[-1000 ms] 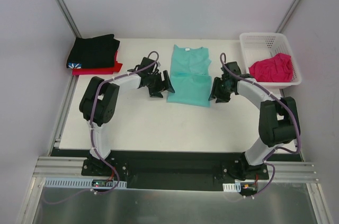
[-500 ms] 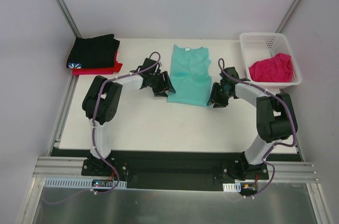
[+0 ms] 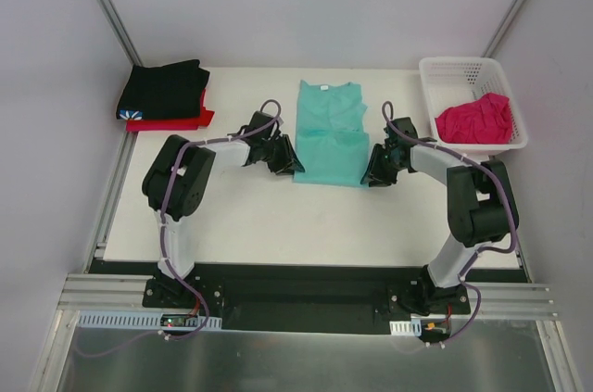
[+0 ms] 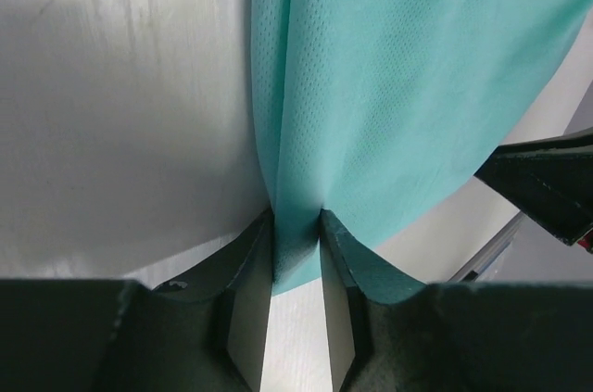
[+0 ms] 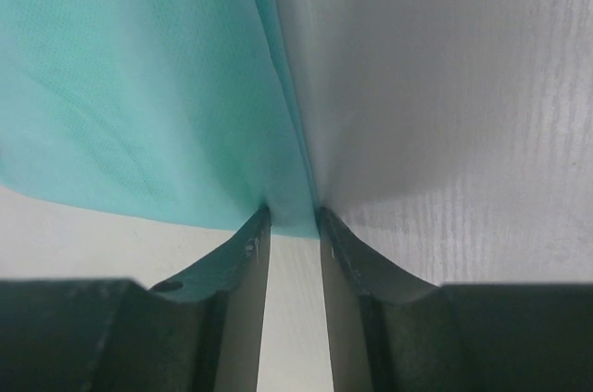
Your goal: Fold and stack the t-shirts
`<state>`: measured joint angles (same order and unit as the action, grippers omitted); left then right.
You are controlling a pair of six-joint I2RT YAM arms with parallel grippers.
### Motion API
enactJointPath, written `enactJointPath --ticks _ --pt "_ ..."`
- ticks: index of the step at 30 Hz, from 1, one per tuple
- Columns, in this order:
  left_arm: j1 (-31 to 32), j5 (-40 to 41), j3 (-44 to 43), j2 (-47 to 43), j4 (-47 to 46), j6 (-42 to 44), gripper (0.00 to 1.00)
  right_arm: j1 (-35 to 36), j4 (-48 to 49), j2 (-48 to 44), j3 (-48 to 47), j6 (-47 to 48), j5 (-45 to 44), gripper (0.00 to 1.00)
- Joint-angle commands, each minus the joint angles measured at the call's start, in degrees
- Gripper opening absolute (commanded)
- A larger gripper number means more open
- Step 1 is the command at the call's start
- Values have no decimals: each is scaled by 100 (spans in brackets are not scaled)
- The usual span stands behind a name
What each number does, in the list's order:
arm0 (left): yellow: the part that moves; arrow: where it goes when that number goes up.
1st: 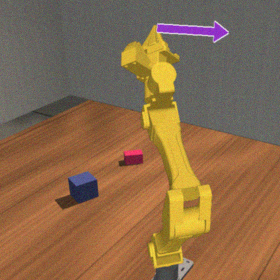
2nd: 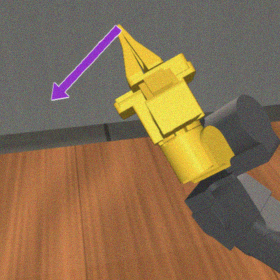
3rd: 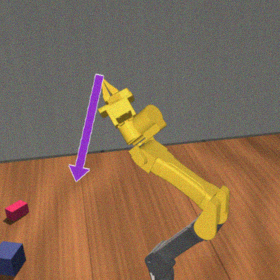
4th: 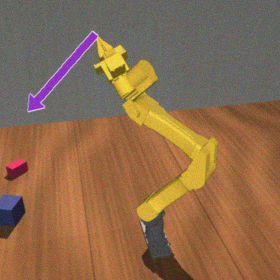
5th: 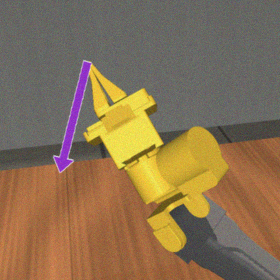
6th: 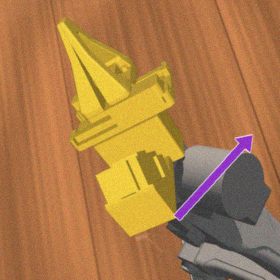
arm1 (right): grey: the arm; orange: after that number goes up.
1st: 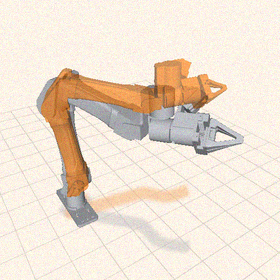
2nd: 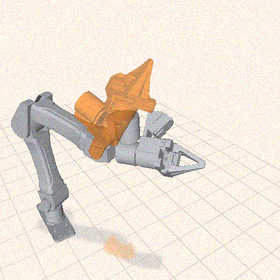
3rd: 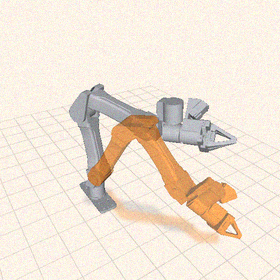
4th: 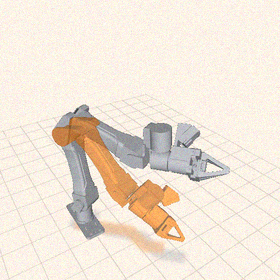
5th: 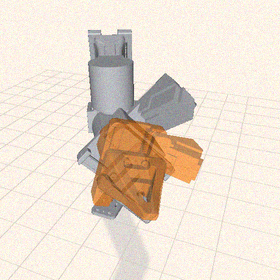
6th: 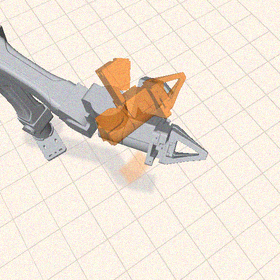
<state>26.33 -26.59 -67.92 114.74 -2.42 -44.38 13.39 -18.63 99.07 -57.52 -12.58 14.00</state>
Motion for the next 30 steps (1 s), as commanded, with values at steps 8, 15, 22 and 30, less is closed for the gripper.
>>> enactJointPath --ticks 8,15,22,30 --pt "232 321 1377 -847 22 -18 25 208 132 -660 688 -210 147 16" --pt "575 514 2027 -1427 -75 -141 24 629 -184 -1749 1541 -376 -11 15" --pt "1216 830 2634 -2253 -66 -465 24 1095 -676 -2927 2270 -623 -345 19" --pt "1410 1138 2758 -3150 346 -572 72 1148 -959 -3735 2244 -719 -776 46"
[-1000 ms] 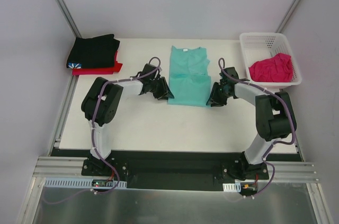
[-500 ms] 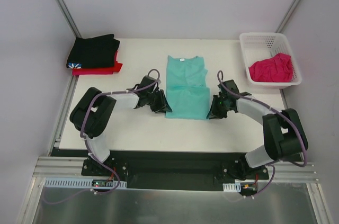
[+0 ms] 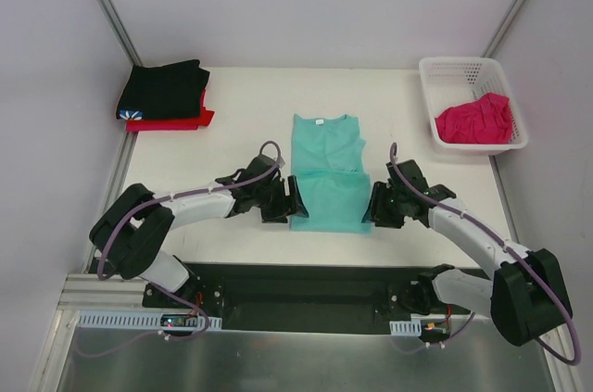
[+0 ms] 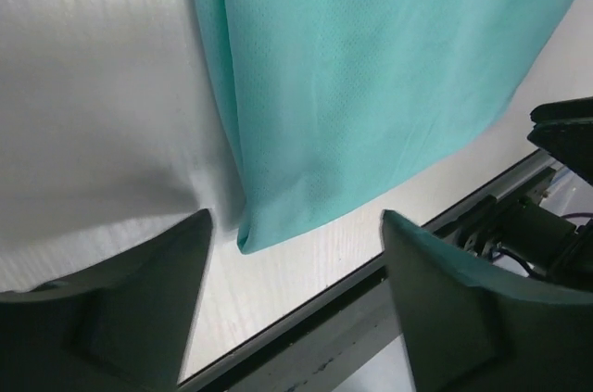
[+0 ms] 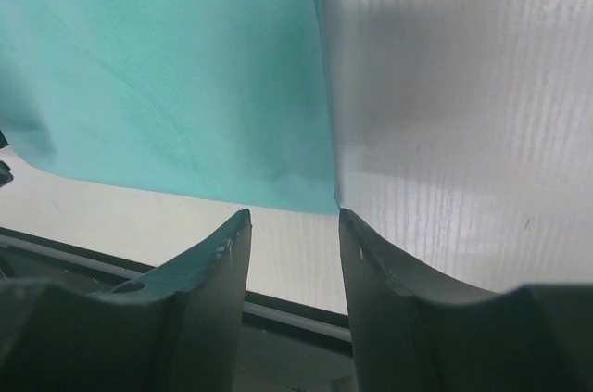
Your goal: Fold and stack the t-shirts
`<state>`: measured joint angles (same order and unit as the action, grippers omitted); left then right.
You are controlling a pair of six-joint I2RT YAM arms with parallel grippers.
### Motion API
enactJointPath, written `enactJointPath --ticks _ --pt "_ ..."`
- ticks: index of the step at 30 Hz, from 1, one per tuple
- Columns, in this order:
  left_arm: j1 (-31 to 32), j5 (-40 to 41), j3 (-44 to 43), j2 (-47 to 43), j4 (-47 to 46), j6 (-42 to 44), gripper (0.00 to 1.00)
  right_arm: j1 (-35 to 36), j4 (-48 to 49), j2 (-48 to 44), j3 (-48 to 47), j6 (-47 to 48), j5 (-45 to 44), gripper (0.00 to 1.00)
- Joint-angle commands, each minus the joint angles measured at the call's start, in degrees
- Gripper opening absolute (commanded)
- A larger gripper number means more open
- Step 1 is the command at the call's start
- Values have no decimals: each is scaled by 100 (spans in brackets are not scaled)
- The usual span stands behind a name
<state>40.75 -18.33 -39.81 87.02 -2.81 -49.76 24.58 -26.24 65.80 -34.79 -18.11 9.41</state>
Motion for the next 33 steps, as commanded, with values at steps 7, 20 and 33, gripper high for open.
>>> enactJointPath --ticks 7,20,33 --pt "-24 338 412 -1326 413 -412 86 29 127 -1366 621 -509 -220 51" --pt "-23 -205 1599 -1935 -1027 -764 52 -50 1235 -3609 2424 -1204 289 49" --pt "-32 -470 1863 -1355 -2294 -851 45 -489 1297 -3821 2573 -800 316 49"
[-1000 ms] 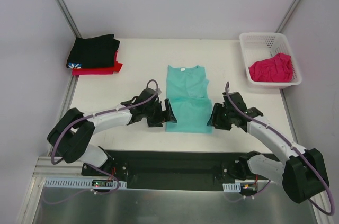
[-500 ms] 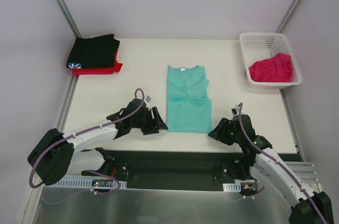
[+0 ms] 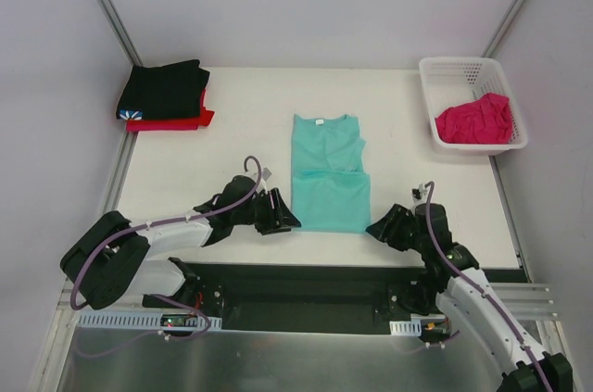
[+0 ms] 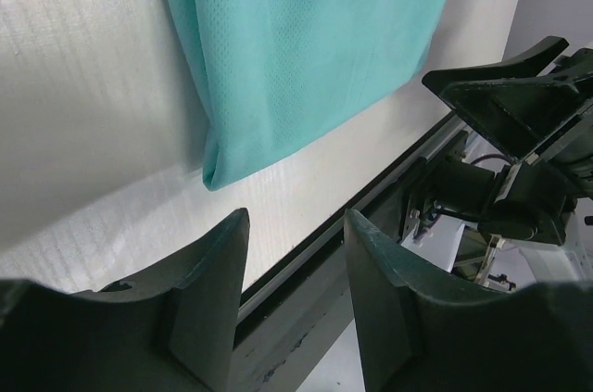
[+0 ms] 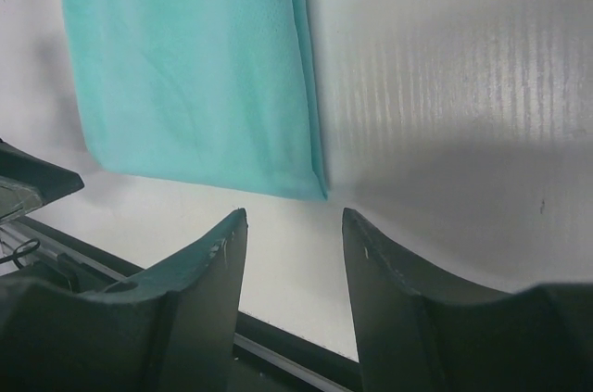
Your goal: Fold and stack the t-shirts
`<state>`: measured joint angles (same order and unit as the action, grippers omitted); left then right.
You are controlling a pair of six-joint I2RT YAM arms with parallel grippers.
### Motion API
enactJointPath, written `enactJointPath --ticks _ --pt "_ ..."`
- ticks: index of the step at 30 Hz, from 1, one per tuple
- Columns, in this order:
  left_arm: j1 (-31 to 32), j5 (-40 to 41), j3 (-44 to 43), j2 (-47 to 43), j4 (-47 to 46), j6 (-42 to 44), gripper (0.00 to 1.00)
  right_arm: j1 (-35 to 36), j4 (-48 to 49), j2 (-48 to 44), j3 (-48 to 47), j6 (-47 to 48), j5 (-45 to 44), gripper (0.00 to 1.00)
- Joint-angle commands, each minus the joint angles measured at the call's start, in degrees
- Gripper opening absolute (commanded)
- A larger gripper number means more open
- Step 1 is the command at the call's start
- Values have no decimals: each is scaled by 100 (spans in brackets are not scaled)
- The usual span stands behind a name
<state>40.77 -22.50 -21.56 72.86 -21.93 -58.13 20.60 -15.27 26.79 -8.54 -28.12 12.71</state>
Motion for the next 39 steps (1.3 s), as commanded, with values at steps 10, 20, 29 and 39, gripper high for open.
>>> enactJointPath --ticks 10,20,29,39 --pt "-26 53 -6 158 -153 118 45 -232 1034 898 -139 254 135 48" --pt "-34 141 -103 439 -13 206 44 -241 1307 1382 -245 219 197 47" --pt "-26 167 -94 519 -39 179 43 -241 1666 1408 -52 -106 241 47" --pt "-26 352 -137 703 -83 100 47 -135 1799 1856 -60 -185 232 45"
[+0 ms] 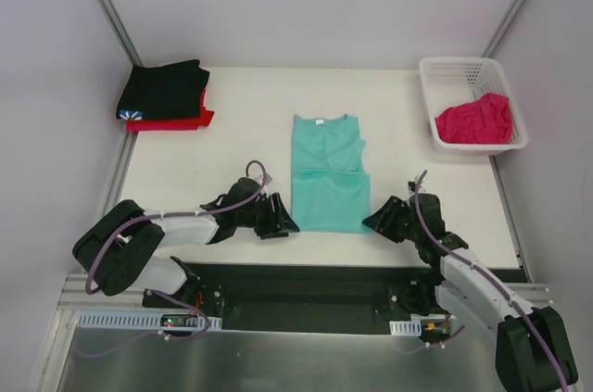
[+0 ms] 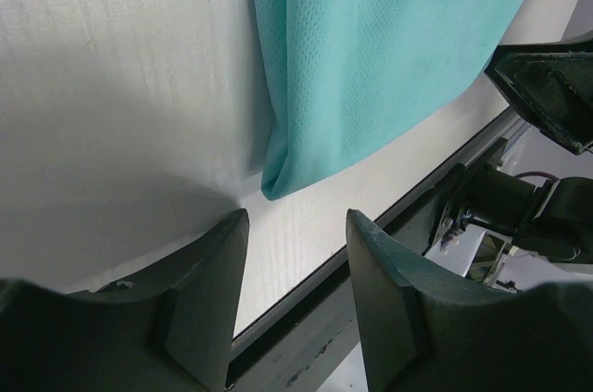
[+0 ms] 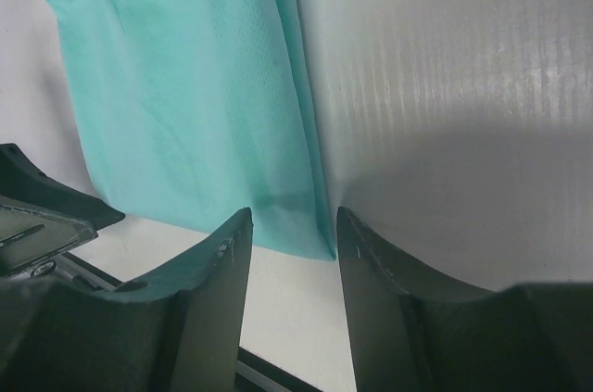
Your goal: Fold and stack the t-shirts
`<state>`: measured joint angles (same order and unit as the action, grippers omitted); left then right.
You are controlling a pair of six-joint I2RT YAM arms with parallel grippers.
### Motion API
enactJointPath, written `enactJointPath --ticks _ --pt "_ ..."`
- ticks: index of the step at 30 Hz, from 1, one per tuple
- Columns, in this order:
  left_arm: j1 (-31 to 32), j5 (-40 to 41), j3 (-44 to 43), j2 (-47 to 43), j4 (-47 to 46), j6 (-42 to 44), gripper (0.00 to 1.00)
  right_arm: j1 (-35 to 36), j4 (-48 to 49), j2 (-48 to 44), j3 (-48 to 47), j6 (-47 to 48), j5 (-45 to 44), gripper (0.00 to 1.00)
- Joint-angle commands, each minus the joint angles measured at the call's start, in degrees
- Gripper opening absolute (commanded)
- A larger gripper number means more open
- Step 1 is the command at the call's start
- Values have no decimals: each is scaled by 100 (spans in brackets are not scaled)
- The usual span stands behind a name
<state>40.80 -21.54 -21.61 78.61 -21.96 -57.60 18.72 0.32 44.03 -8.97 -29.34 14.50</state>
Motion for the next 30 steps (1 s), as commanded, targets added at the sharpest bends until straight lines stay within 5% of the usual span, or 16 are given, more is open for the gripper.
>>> enactJointPath --ticks 1,20,30 --pt "-28 256 -159 181 -116 48 47 70 241 184 -26 -63 53 44" --pt "-28 229 -388 664 -300 -49 40 589 241 765 -237 -177 -316 28" --pt "-28 361 -344 436 15 91 45 589 21 712 -351 -36 -396 27"
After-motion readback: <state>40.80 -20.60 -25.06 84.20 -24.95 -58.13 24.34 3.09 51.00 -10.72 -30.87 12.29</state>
